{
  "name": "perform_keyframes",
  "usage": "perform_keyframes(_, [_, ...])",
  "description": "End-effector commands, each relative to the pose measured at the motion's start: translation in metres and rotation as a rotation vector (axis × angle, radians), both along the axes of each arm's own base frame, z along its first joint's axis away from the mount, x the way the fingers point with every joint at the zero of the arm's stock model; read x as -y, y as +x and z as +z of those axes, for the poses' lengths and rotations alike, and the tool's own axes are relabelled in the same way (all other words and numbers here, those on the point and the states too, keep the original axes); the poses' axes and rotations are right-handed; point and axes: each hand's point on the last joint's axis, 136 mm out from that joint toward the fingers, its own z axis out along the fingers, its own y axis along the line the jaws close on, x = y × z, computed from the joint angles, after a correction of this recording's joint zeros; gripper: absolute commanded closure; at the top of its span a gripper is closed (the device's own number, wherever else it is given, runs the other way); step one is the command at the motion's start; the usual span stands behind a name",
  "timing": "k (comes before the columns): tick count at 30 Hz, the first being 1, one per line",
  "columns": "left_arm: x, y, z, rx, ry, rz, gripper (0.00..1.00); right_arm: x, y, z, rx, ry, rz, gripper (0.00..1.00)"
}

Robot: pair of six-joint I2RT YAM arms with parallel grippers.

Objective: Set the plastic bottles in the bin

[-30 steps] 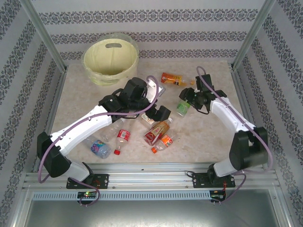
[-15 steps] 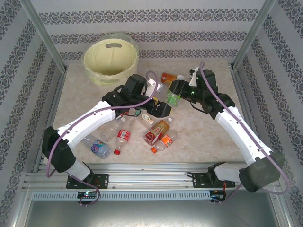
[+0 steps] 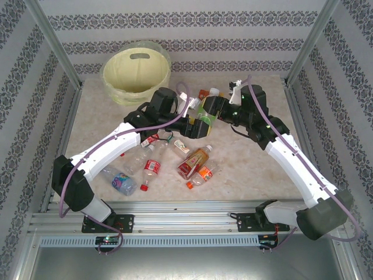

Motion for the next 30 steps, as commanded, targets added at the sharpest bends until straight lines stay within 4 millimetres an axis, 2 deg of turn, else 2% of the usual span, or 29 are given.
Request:
perform_keyframes(1, [0.004,0.002,0.013,0.006,-0.061,-0.020,0.22,-0.008,-0.004,0.013,0.038,0.037,0.031,0.42])
perform_keyframes(3, [0.003,0.002,0.015,0.014,-0.063,-0.019,0.28,-0.009,-0.004,0.011,0.035,0.034,0.033,0.42])
perform_keyframes(5, [0.002,0.001,0.016,0.022,-0.059,-0.015,0.39,-0.008,-0.003,0.009,0.033,0.028,0.028,0.42])
perform_keyframes(6, [0.001,0.002,0.016,0.024,-0.057,-0.013,0.41,-0.009,-0.003,0.008,0.032,0.027,0.028,0.42])
perform_keyframes(10, [0.000,0.000,0.019,0.038,-0.058,-0.015,0.44,-0.010,-0.004,0.007,0.027,0.027,0.029,0.40])
perform_keyframes(18, [-0.004,0.002,0.021,0.057,-0.042,-0.003,0.49,-0.003,-0.012,0.008,0.027,0.031,0.012,0.20])
perform_keyframes(24, [-0.008,0.005,0.022,0.057,-0.045,0.009,0.49,0.005,-0.033,0.010,0.056,0.050,0.023,0.12])
perform_keyframes(30, [-0.011,0.008,0.023,0.060,-0.049,0.015,0.49,0.012,-0.066,0.013,0.113,0.079,0.070,0.05])
